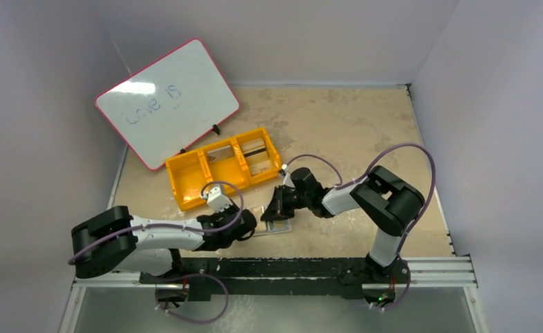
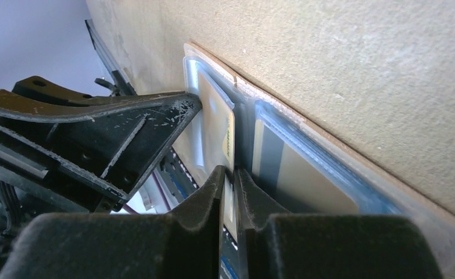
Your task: Take the credit cards out of the card holder
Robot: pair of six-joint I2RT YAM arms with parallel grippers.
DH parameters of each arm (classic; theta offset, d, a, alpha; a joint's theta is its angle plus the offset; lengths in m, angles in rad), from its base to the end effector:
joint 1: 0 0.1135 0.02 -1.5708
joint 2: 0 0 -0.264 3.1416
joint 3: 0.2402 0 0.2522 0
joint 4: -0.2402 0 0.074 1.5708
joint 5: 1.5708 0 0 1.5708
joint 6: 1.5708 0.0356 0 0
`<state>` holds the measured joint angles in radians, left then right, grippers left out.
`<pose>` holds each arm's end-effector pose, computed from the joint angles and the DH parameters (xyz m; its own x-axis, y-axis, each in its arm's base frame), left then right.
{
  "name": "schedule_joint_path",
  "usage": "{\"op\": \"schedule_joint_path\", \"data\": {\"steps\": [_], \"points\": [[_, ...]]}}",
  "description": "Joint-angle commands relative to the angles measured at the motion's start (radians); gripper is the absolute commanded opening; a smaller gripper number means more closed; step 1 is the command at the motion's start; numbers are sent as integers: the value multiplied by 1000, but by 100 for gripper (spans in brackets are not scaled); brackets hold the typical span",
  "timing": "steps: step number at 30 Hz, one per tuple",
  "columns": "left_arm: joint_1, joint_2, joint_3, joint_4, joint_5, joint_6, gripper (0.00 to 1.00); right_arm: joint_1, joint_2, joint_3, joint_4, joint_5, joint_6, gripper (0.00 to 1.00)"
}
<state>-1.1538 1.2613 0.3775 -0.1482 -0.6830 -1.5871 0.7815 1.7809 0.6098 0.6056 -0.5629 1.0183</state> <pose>0.0989 -0.1678 0.1264 -0.5723 -0.6229 -0.5333 -0.3570 0.7747 -0.5219 0.2092 0.2343 0.1136 -0.9789 0.0428 -0.1997 -0.1567 0.4698 0.8688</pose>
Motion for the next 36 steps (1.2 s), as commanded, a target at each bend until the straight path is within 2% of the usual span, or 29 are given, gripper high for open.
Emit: {"op": "schedule_joint_path", "data": {"steps": [1, 16, 23, 28, 30, 33, 36], "points": [[0, 131, -28, -135, 141, 58, 0, -4, -34, -19, 24, 23, -3, 15], [0, 167, -22, -120, 148, 66, 0, -30, -107, -86, 44, 77, 37, 25], [0, 179, -17, -104, 152, 78, 0, -37, -19, -97, 218, -28, 81, 15], [1, 176, -21, -106, 151, 74, 0, -37, 3, -99, 240, -37, 103, 5], [0, 170, -24, -106, 149, 71, 0, -37, -8, -100, 221, -25, 102, 4], [0, 170, -27, -102, 150, 68, 0, -38, -26, -103, 202, -14, 95, 11], [0, 172, -28, -101, 151, 68, 0, -39, -34, -107, 202, -8, 97, 11]]}}
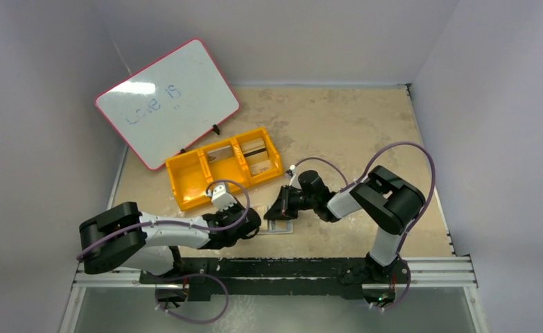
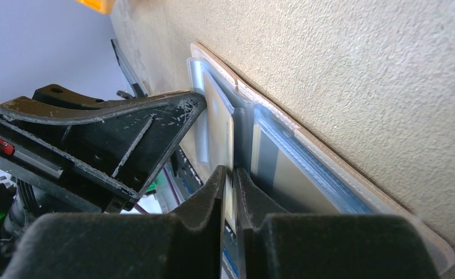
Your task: Take the credit cards out of the card holder
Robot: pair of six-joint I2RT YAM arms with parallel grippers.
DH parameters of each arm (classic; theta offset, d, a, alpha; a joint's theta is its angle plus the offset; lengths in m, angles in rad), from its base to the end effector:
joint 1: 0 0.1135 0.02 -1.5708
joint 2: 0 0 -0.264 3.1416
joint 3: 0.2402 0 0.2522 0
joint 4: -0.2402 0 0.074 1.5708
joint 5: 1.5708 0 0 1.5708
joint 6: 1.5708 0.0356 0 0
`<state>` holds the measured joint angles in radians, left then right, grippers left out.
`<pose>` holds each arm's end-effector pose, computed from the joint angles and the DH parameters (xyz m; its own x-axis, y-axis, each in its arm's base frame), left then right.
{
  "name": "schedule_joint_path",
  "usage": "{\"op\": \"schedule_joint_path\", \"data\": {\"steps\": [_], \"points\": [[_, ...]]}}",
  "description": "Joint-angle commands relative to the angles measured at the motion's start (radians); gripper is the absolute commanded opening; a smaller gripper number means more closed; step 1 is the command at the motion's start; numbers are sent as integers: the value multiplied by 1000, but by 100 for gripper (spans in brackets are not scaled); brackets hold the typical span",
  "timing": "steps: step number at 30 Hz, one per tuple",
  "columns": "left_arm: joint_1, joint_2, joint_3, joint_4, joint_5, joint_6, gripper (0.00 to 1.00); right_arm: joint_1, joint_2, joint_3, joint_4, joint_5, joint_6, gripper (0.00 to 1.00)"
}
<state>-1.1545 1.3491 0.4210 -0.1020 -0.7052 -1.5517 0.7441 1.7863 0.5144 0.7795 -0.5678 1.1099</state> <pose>0.1056 -0.1817 0.1242 -0.5681 -0.5980 -0.5654 -0.3359 0.7957 -0.5040 0.2060 0.2156 0.1058 -0.9784 0.1257 -0.1642 -0.0975 0.4199 0.9023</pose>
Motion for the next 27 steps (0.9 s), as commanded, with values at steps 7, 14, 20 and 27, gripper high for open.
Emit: {"op": "schedule_joint_path", "data": {"steps": [7, 14, 20, 27], "points": [[1, 88, -70, -145, 176, 34, 0, -5, -38, -17, 26, 5, 11, 16], [1, 87, -69, -143, 174, 36, 0, -12, -42, -21, 35, 7, 11, 10], [2, 87, -69, -143, 174, 36, 0, -17, -50, -28, 41, 12, 13, 0], [1, 87, -79, -140, 174, 21, 0, -32, -109, -45, -31, 45, -15, 0]]}}
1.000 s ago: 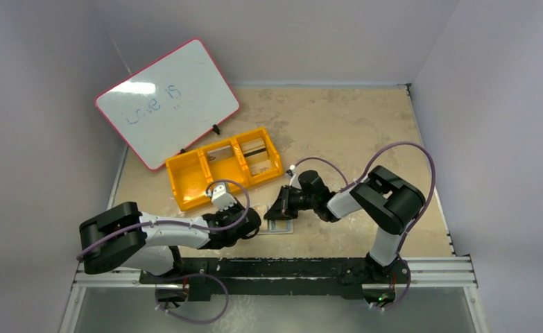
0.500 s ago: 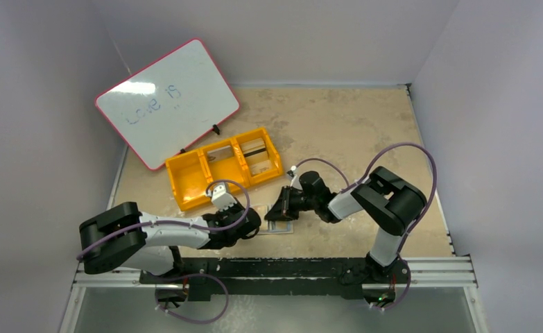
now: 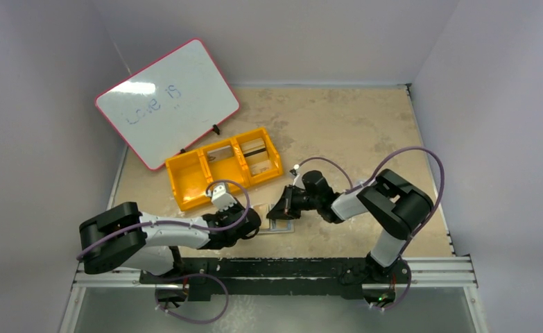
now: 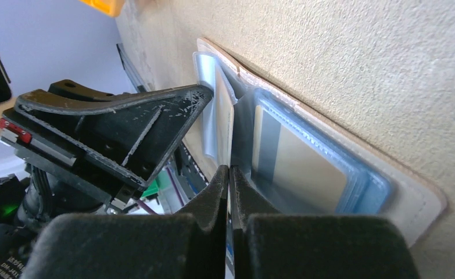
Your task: Take the credit cards out of the card holder
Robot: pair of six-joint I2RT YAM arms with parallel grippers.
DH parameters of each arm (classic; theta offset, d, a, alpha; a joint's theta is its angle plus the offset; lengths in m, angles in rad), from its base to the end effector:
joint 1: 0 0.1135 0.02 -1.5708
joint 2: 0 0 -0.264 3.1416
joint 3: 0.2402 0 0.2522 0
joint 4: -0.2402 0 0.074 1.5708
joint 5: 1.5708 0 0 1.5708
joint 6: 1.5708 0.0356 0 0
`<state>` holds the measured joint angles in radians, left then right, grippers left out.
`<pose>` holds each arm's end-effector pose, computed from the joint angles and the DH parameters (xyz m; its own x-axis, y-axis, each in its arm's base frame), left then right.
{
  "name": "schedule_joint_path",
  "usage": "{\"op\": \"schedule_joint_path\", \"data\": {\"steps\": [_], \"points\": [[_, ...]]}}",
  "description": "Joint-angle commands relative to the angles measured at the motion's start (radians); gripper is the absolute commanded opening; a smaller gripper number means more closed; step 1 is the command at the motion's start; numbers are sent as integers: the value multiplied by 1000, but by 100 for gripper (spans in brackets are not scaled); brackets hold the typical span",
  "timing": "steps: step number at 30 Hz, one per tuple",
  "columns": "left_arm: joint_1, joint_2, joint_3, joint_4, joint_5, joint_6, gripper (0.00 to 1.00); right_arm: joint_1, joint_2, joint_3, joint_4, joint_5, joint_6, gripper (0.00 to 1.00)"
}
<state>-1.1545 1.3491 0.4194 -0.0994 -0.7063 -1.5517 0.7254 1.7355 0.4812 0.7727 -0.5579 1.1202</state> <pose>0.1055 -0.1815 0.1240 -0.5670 -0.5986 -0.5658 -0.3357 0.7952 -0.5049 0.2037 0.2058 0.1115 -0.9736 0.1574 -0.1652 -0.0860 0.4175 0.9046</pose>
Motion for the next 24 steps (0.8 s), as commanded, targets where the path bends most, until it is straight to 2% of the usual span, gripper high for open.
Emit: {"op": "schedule_joint_path", "data": {"steps": [1, 9, 13, 18, 24], "points": [[1, 86, -79, -139, 176, 21, 0, -14, -65, -12, -33, 34, -31, 0], [1, 90, -76, -135, 174, 25, 0, -17, -83, -29, -51, 32, -37, 0], [1, 90, -76, -133, 173, 29, 0, -18, -69, -14, -50, 16, -46, 6], [1, 89, -73, -129, 172, 37, 0, -18, -41, 11, -21, 0, -39, 9], [1, 90, -71, -127, 172, 42, 0, -18, 11, 34, 16, -27, -28, 7]]}}
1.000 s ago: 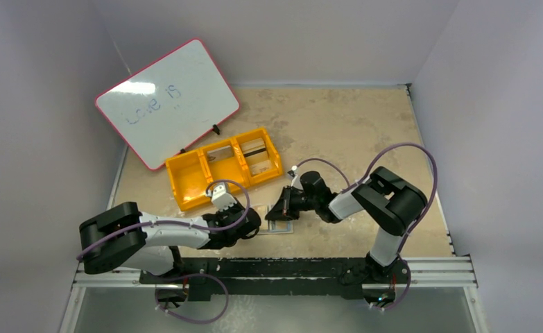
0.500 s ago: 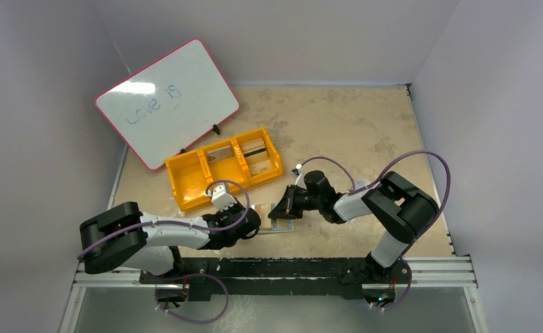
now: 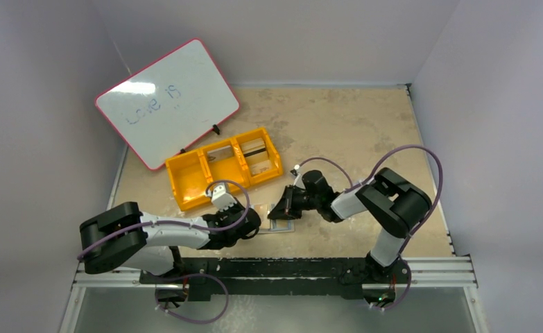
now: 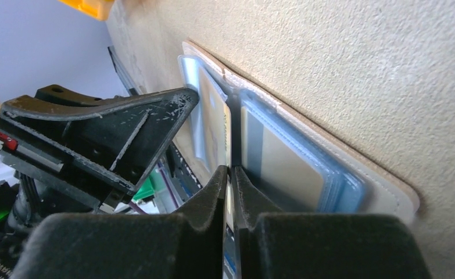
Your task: Take the credit cards out of the card holder
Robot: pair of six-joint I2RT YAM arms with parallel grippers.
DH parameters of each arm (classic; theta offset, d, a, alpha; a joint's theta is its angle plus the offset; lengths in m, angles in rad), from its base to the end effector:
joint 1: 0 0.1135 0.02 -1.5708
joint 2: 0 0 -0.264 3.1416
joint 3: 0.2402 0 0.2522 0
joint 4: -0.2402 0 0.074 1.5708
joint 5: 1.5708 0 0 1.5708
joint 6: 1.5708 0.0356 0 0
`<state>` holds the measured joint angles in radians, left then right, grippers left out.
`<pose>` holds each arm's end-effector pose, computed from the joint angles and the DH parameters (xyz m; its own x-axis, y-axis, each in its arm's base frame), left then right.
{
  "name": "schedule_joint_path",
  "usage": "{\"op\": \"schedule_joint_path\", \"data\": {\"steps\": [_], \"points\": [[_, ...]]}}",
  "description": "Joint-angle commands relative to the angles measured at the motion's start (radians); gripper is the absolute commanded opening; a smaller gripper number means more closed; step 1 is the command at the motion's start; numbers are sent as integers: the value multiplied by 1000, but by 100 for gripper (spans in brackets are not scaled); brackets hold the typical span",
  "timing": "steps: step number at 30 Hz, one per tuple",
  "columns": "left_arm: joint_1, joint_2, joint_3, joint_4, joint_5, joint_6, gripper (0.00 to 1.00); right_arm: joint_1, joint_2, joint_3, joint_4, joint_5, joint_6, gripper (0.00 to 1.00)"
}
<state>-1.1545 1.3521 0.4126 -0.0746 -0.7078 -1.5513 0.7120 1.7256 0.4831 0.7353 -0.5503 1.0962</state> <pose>0.1057 -0.1819 0.1231 -0.5626 -0.6062 -0.5622 -0.3324 0.7885 -0.5175 0.2056 0.2021 0.1111 -0.9712 0.1633 -0.1735 -0.0855 0.4407 0.8936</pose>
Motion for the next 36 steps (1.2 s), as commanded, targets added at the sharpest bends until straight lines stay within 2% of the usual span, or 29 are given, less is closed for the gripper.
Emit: {"op": "schedule_joint_path", "data": {"steps": [1, 3, 21, 31, 34, 36], "points": [[1, 87, -64, -154, 174, 42, 0, -5, 20, 30, 59, -31, -3, 4], [1, 85, -64, -153, 173, 40, 0, -5, 15, 27, 61, -26, 0, 0], [1, 60, -79, -171, 164, 19, 0, -32, -208, -47, -191, 72, -56, 0], [1, 33, -74, -179, 146, 22, 0, -55, -521, 74, -695, 278, -222, 0], [1, 6, -62, -173, 131, 42, 0, -60, -600, 128, -757, 330, -241, 0], [1, -28, -52, -176, 115, 56, 7, -69, -609, 178, -786, 361, -257, 0]]}}
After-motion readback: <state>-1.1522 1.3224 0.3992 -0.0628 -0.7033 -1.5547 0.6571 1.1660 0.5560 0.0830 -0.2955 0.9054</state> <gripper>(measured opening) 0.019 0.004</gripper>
